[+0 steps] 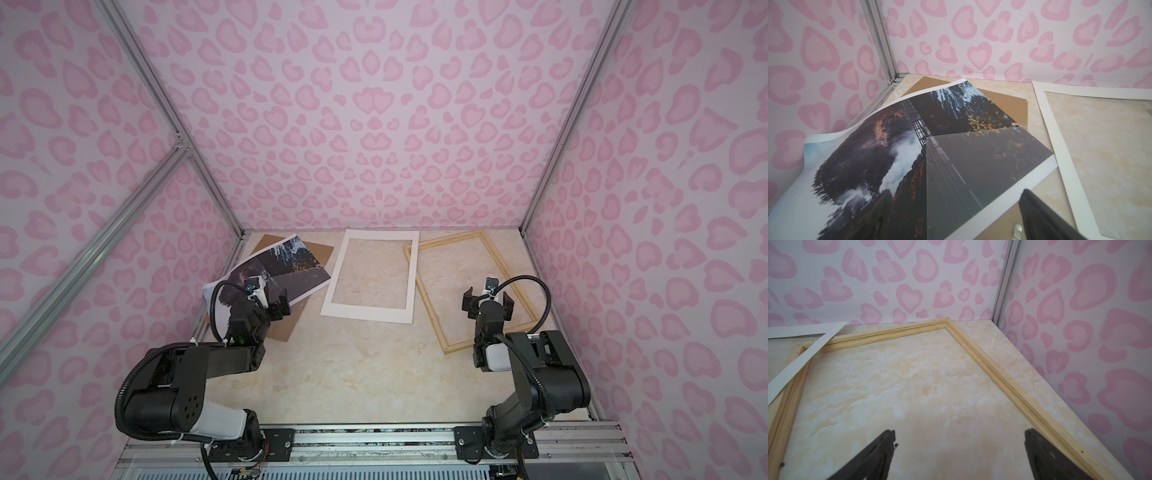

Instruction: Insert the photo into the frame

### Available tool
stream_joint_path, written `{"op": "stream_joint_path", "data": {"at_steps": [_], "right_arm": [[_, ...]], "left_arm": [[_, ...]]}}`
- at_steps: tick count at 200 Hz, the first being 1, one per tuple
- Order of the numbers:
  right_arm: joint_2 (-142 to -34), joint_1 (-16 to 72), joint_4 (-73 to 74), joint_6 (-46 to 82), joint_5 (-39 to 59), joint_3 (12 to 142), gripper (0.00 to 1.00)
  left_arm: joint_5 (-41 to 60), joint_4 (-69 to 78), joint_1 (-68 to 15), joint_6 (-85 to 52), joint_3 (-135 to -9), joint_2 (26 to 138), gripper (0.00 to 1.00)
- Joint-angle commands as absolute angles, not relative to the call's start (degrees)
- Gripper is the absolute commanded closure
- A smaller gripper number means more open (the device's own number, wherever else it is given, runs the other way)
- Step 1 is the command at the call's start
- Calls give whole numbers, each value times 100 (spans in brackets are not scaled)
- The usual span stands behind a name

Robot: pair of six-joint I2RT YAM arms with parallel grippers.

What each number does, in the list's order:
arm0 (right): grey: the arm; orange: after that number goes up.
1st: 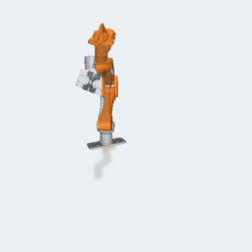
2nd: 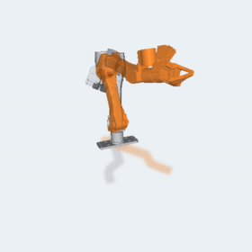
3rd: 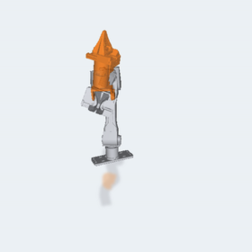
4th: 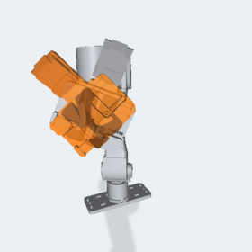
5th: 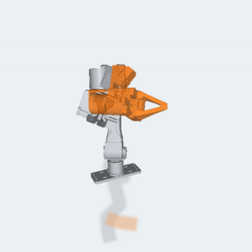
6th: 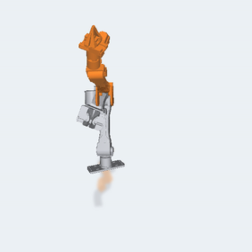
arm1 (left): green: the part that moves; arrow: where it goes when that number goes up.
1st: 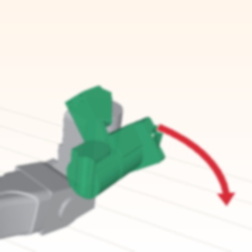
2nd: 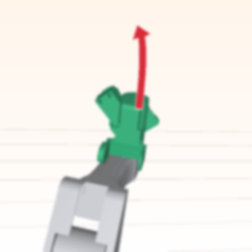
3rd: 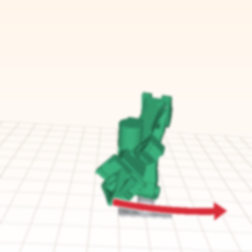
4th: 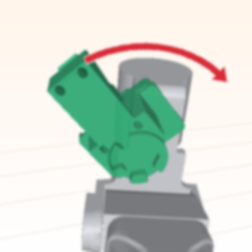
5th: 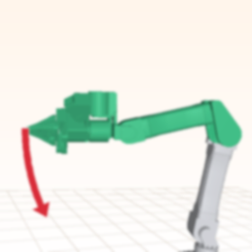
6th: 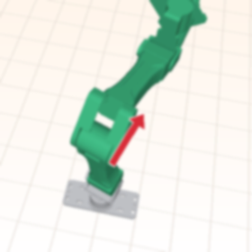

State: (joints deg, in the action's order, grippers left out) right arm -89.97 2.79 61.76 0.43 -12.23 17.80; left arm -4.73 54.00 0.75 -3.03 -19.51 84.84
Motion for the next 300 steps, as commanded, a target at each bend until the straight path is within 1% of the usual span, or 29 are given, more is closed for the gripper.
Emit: {"op": "stream_joint_path", "data": {"at_steps": [1, 49, 75, 81, 90, 100, 109, 119, 130, 141, 155, 166, 179, 189, 200, 218, 228, 242, 256, 270, 287, 300], "right_arm": [[-8995, 274, 6177, 70, -1143, 1793, 0], [-8993, 243, 6162, 96, -1126, 1801, 0], [-8971, 102, 6144, 202, -897, 1792, 0], [-8929, 106, 6177, 217, -1031, 1774, 0], [-8582, 175, 5887, 308, -1482, 1750, 0], [-7971, 232, 5189, 363, -1893, 1843, 0], [-7472, 311, 4571, 499, -2302, 2010, 0], [-6979, 368, 3690, 1005, -2763, 2310, 0], [-6528, 352, 2743, 1734, -3011, 2631, 0], [-6209, 258, 2119, 2529, -3128, 2820, 0], [-5885, -76, 1413, 3711, -2709, 2901, 0], [-5654, -581, 1176, 4303, -1898, 2857, 0], [-5390, -1020, 1213, 4502, -991, 2700, 0], [-5255, -1047, 942, 4317, -753, 2760, 0], [-5221, -942, 259, 4079, -668, 3049, 0], [-5212, -627, -201, 3691, -769, 3190, 0], [-5269, -447, -440, 3497, -851, 3244, 0], [-5467, -269, -743, 3262, -706, 3389, 0], [-5745, -66, -915, 3022, -452, 3520, 4], [-6119, 219, -968, 2777, -349, 3649, 6], [-6697, 577, -1037, 2577, -79, 3955, 9], [-7162, 864, -985, 2481, 195, 4240, 8]], "left_arm": [[-438, 5514, 92, -274, -1956, 8458, 3], [-333, 5537, 142, -325, -1942, 8455, 3], [-249, 5611, 202, -371, -1888, 8377, 3], [-325, 5305, 211, -394, -2019, 8252, 3], [-258, 4623, 208, -332, -2299, 8021, 3], [-163, 3907, 143, -216, -2603, 7751, 3], [-530, 3210, -11, -334, -2902, 7506, 3], [-821, 2433, -125, -840, -3255, 7232, 3], [-965, 1574, -174, -1605, -3598, 6946, 3], [-995, 575, -176, -2464, -3952, 6769, 3], [-750, -478, -176, -3219, -4334, 6669, 3], [-372, -1097, -176, -3589, -4470, 6609, 3], [25, -1502, -170, -3949, -4389, 6472, 3], [351, -1644, -165, -4126, -4214, 6327, 3], [630, -1772, -167, -4260, -4005, 6153, 3], [1009, -2069, -14, -4372, -3621, 5833, 3], [943, -2271, 73, -4330, -3468, 5613, 3], [693, -2539, 176, -4301, -3322, 5329, 3], [765, -2667, 386, -4394, -3160, 5143, 3], [1129, -2445, 650, -4509, -2897, 5075, 3], [1603, -2089, 981, -4626, -2631, 5257, 4], [2079, -1732, 1194, -4643, -2487, 5486, 0]]}}
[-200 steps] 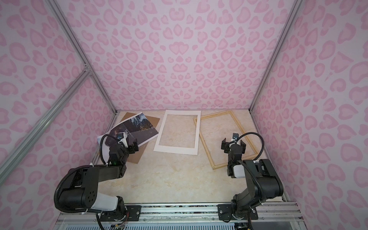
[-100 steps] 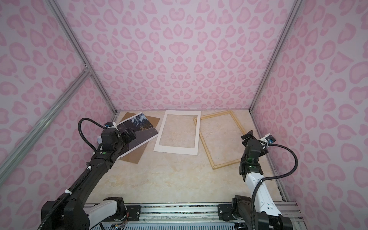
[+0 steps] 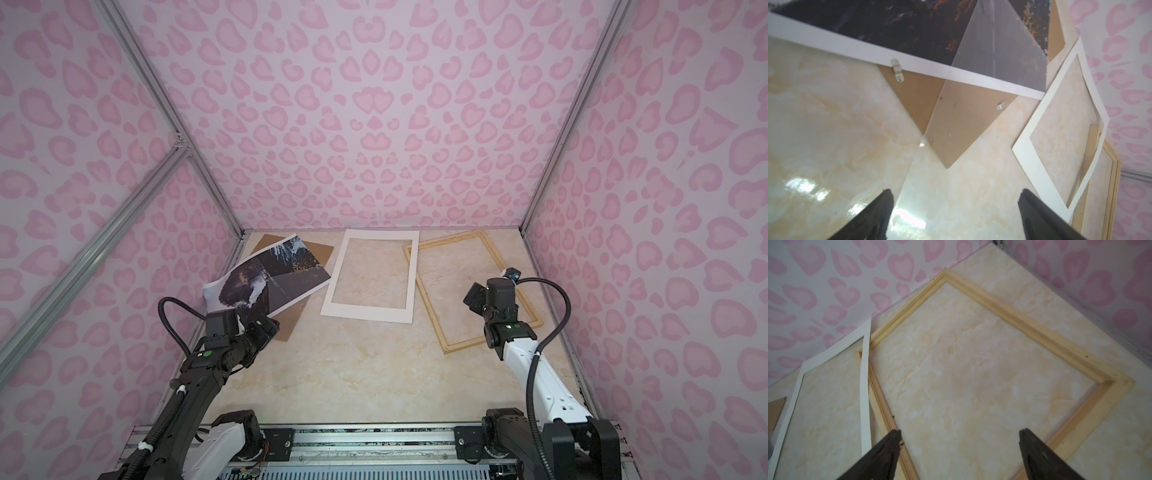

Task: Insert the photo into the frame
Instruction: 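Raise the left gripper over the photo while the right gripper reaches toward the white mat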

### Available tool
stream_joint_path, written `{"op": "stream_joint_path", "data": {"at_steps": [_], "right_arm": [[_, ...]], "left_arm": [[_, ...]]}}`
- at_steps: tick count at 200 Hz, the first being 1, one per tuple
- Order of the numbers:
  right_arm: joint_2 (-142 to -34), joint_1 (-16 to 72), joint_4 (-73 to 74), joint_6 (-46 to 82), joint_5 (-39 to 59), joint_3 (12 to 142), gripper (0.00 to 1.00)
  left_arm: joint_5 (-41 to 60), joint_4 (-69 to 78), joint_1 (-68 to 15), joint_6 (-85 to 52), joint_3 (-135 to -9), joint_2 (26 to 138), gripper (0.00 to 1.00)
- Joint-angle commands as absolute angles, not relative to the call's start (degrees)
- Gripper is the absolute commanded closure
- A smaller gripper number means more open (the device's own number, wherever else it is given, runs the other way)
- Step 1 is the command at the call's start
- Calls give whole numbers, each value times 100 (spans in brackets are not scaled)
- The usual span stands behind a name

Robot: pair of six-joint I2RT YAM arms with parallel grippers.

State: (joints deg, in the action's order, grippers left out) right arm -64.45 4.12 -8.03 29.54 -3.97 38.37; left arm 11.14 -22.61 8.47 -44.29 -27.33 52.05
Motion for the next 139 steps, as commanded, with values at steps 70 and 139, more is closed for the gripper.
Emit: {"op": "stream_joint_path", "data": {"at_steps": [70, 139], "right_arm": [[-10795, 1319, -193, 2681, 2401, 7035, 12], [-12577, 1078, 235, 3492, 2877, 8726, 26]], "left_arm": [[2393, -1728, 1213, -4244, -2720, 5005, 2], [2799, -1732, 1204, -4313, -2970, 4642, 2]]}}
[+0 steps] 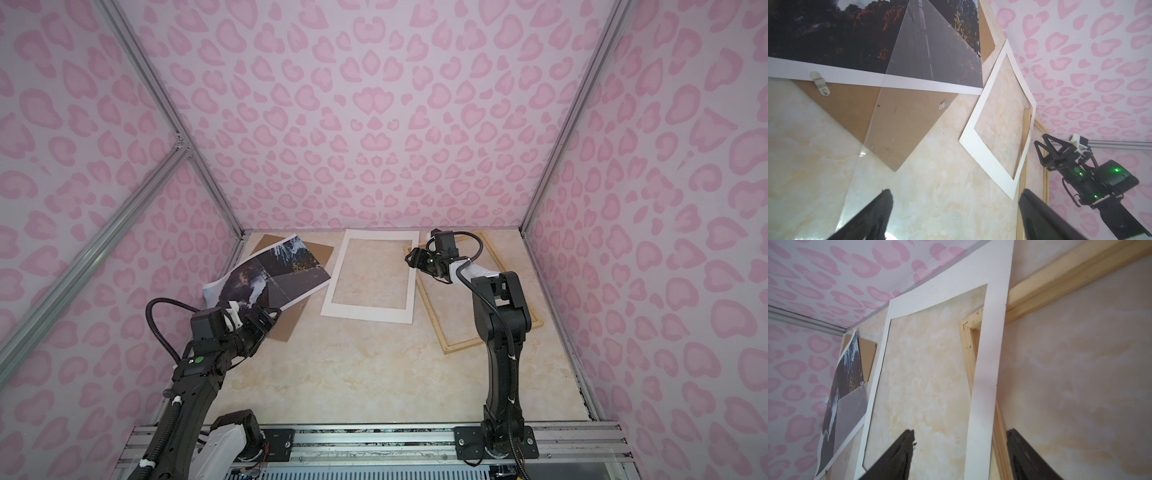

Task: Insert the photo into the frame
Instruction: 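Raise the left gripper over the photo while the right gripper reaches toward the white mat, then lower the right gripper onto the white mat's edge nearest the wooden frame and grasp it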

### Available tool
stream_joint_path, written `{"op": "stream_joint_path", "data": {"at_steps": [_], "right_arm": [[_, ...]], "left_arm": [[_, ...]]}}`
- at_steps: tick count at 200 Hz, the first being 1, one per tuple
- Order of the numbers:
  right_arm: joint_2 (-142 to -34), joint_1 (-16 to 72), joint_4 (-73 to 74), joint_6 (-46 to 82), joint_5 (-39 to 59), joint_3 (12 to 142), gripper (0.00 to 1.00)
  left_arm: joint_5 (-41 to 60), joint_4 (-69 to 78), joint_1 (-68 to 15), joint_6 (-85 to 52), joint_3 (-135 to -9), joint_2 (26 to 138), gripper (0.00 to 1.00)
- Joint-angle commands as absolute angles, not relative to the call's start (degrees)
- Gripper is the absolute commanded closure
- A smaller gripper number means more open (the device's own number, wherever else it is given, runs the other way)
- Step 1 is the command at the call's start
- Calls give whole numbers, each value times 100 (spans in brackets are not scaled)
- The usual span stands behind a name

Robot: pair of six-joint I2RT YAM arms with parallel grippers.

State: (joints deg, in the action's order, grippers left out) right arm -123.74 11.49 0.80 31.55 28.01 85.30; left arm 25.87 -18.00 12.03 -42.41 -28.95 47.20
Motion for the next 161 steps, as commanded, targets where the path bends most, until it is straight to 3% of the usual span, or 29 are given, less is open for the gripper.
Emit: {"op": "stream_joint_path", "data": {"at_steps": [1, 62, 100, 161], "right_arm": [[-12586, 1071, 236, 3499, 2875, 8740, 26], [-13342, 898, 647, 3944, 3644, 9300, 40], [-13469, 819, 902, 4165, 3873, 9389, 43], [-13839, 718, 1637, 4833, 4586, 9611, 61]], "left_arm": [[2802, -1732, 1204, -4319, -2975, 4637, 2], [2837, -1819, 1204, -4392, -3094, 4485, 2], [2821, -1875, 1204, -4516, -3099, 4346, 2], [2900, -1916, 1204, -4702, -3350, 4281, 2]]}}
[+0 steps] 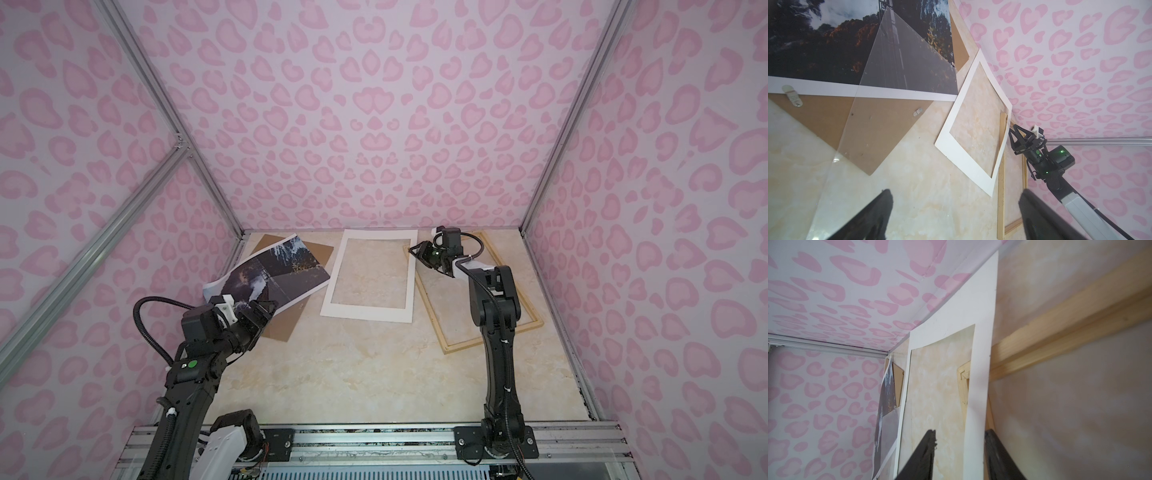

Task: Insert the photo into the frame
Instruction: 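Lower the right gripper onto the white mat's edge nearest the wooden frame and grasp it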

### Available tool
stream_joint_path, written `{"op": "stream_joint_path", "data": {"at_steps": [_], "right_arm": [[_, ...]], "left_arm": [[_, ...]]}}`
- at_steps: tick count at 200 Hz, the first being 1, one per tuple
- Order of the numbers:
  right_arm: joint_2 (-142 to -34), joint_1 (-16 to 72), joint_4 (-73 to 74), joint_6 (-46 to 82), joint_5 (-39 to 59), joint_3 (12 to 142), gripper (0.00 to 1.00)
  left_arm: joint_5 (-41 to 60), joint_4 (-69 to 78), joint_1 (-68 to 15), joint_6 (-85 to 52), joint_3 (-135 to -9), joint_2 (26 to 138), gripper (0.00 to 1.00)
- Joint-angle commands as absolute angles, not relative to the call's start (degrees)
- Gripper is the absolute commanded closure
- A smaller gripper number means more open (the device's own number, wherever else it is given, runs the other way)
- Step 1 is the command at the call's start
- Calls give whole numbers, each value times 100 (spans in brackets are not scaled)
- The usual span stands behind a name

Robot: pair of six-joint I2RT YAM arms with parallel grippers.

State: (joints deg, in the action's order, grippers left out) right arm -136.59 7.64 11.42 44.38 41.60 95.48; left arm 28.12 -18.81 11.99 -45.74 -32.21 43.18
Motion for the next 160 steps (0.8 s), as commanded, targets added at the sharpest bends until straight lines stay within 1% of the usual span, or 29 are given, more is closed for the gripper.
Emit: {"op": "stream_joint_path", "data": {"at_steps": [1, 13, 32, 88, 103, 118, 132, 139, 140, 141, 144, 145, 148, 152, 154, 160], "right_arm": [[-13839, 715, 1653, 4842, 4587, 9609, 61], [-13834, 678, 1761, 4895, 4588, 9539, 64], [-13791, 686, 1816, 4870, 4621, 9484, 66], [-13838, 967, 1147, 4444, 4342, 9721, 66], [-13811, 1074, 723, 4207, 4183, 9895, 65], [-13798, 1160, 252, 4042, 4018, 10121, 58], [-13457, 1265, -420, 3639, 3401, 10107, 51], [-13098, 1351, -871, 3370, 2772, 9969, 42], [-13098, 1351, -871, 3370, 2772, 9969, 42], [-12971, 1377, -965, 3308, 2629, 9915, 39], [-12819, 1417, -1087, 3223, 2436, 9848, 35], [-12819, 1417, -1087, 3223, 2436, 9848, 35], [-12624, 1462, -1198, 3146, 2195, 9703, 30], [-12438, 1510, -1287, 3115, 2004, 9555, 24], [-12389, 1524, -1294, 3113, 1960, 9506, 23], [-12109, 1619, -1372, 3131, 1757, 9205, 14]], "left_arm": [[2900, -1916, 1204, -4706, -3354, 4281, 2], [2925, -1925, 1204, -4727, -3400, 4289, 2], [2936, -1951, 1204, -4737, -3436, 4281, 2], [2927, -1944, 1204, -4798, -3419, 4271, 2], [2936, -1969, 1204, -4786, -3436, 4273, 3], [2920, -1975, 1204, -4756, -3454, 4271, 2], [2900, -2003, 1204, -4736, -3462, 4271, 2], [2892, -2020, 1204, -4728, -3463, 4265, 2], [2892, -2025, 1204, -4724, -3463, 4264, 2], [2892, -2028, 1204, -4726, -3454, 4263, 2], [2885, -2041, 1204, -4726, -3454, 4255, 2], [2888, -2040, 1204, -4723, -3454, 4254, 2], [2880, -2046, 1204, -4716, -3454, 4246, 2], [2881, -2048, 1208, -4713, -3441, 4233, 2], [2878, -2048, 1207, -4709, -3438, 4229, 2], [2859, -2050, 1204, -4709, -3416, 4219, 2]]}}
